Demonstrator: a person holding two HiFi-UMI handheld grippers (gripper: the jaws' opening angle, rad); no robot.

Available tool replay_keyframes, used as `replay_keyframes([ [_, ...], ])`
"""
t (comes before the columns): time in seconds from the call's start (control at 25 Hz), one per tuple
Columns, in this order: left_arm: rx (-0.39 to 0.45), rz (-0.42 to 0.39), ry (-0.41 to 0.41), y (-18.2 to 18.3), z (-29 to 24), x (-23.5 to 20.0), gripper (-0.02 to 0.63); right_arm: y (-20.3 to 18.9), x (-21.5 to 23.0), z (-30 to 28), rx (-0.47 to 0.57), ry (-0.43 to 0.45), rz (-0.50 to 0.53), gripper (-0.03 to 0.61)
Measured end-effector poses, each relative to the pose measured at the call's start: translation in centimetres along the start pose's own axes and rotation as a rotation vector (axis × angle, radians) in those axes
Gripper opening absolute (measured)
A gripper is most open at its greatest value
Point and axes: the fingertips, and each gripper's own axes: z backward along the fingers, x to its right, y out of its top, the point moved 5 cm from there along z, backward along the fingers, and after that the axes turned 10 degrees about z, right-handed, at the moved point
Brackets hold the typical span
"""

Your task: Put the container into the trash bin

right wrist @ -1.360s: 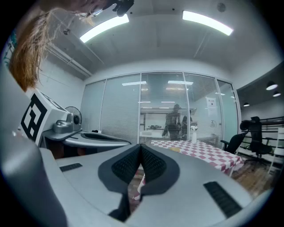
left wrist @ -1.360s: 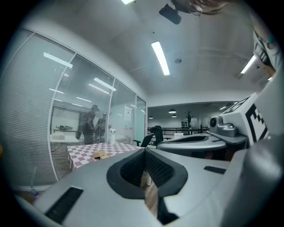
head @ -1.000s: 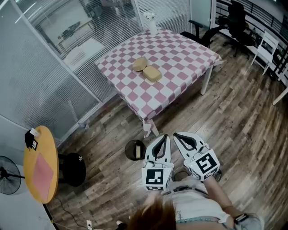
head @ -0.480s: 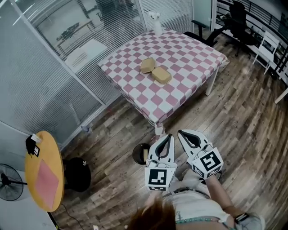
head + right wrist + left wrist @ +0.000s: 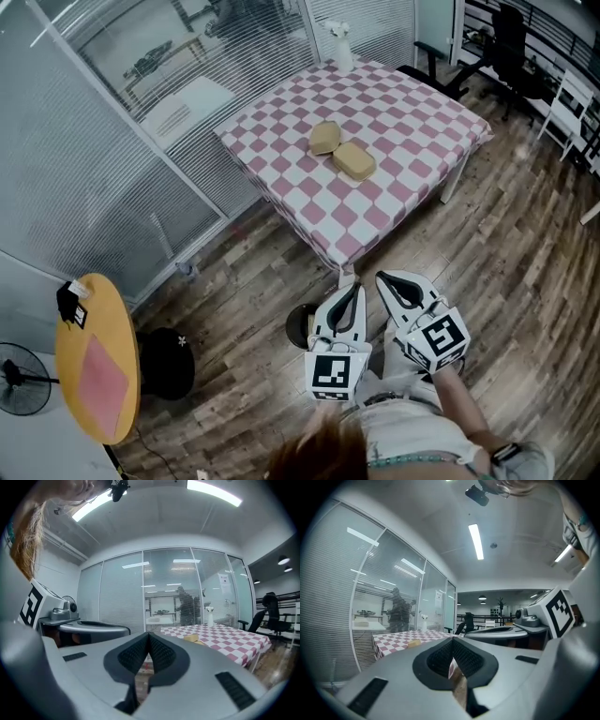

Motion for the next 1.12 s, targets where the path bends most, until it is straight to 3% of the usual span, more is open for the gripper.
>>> replay_keyframes([
  [0.4,0.021,-0.01,0.081,2.4,-10.9,-3.9,0.005,-0.6,9.7,-7.9,0.044,0.069,-0.002,-0.006],
  [0.76,0.04,-0.016,0.127,5.2,-21.6,-4.3,0.005,0.0,19.7,-13.0,0.075,0.129,0.016,-0.006],
  [1.12,0.063,0.008,0.222,5.7,-27.9,-5.5,0.005,-1.3,25.3,-17.1,0.077,0.229,0.046,-0.006],
])
